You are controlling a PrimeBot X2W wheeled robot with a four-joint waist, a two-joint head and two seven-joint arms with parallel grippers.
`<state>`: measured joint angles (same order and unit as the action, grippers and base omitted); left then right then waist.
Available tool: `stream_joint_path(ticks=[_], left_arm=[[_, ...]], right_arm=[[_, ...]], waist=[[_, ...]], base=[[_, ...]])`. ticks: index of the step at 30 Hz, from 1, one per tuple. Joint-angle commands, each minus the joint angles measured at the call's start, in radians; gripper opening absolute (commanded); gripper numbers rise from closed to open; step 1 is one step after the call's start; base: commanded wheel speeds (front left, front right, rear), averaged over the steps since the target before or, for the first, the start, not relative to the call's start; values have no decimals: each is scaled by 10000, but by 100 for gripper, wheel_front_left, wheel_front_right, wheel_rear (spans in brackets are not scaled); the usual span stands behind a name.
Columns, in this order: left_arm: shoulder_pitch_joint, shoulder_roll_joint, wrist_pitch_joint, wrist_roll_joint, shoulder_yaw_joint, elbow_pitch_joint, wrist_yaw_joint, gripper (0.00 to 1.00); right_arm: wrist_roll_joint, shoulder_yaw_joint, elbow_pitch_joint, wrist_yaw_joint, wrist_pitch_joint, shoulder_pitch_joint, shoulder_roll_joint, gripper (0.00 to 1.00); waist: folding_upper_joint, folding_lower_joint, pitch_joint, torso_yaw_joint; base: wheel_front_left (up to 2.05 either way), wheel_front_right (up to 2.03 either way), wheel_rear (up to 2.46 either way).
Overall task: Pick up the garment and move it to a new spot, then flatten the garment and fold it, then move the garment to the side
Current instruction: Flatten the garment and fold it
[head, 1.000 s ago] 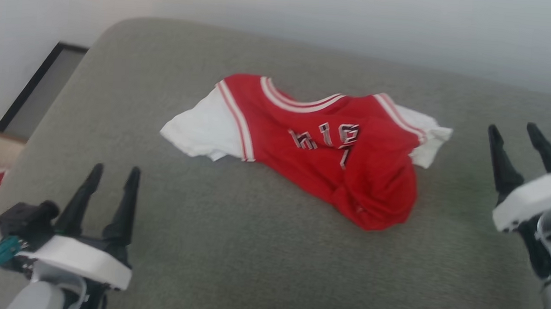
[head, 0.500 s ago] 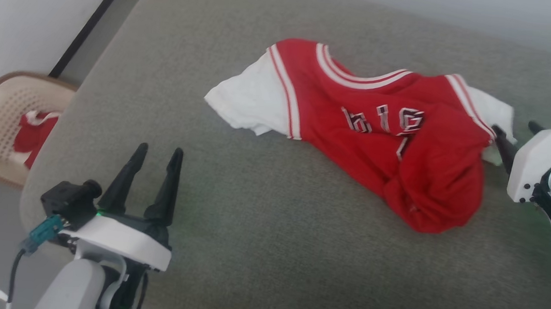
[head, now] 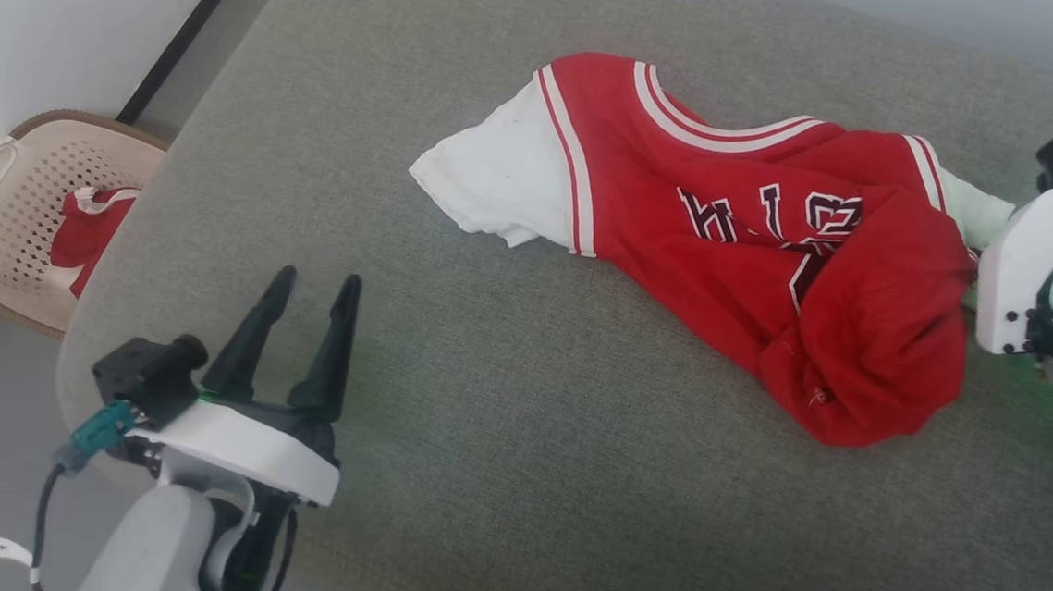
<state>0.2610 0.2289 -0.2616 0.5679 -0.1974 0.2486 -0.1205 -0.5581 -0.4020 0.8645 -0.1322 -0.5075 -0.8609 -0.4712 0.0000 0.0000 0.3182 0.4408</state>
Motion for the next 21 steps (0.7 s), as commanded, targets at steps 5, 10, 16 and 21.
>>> stream_joint_path(ticks=[5,10,16,21], left_arm=[[-53,86,-49,-131,324,-4,-70,100],[-214,255,-49,-180,594,-94,-89,100],[-421,382,-49,-182,817,-222,-85,100],[-513,418,-49,-172,817,-272,-94,100]], right_arm=[[-472,-369,12,26,25,358,-103,0],[-1036,-518,-657,24,-70,450,-502,0],[-1642,-535,-1560,24,-440,872,-1442,0],[-2122,-256,-2087,23,-951,1451,-2340,0]], waist=[[0,0,-176,-336],[0,0,-414,-744],[0,0,-618,-1188],[0,0,-646,-1354]], base=[[0,0,0],[0,0,0],[0,0,0],[0,0,0]])
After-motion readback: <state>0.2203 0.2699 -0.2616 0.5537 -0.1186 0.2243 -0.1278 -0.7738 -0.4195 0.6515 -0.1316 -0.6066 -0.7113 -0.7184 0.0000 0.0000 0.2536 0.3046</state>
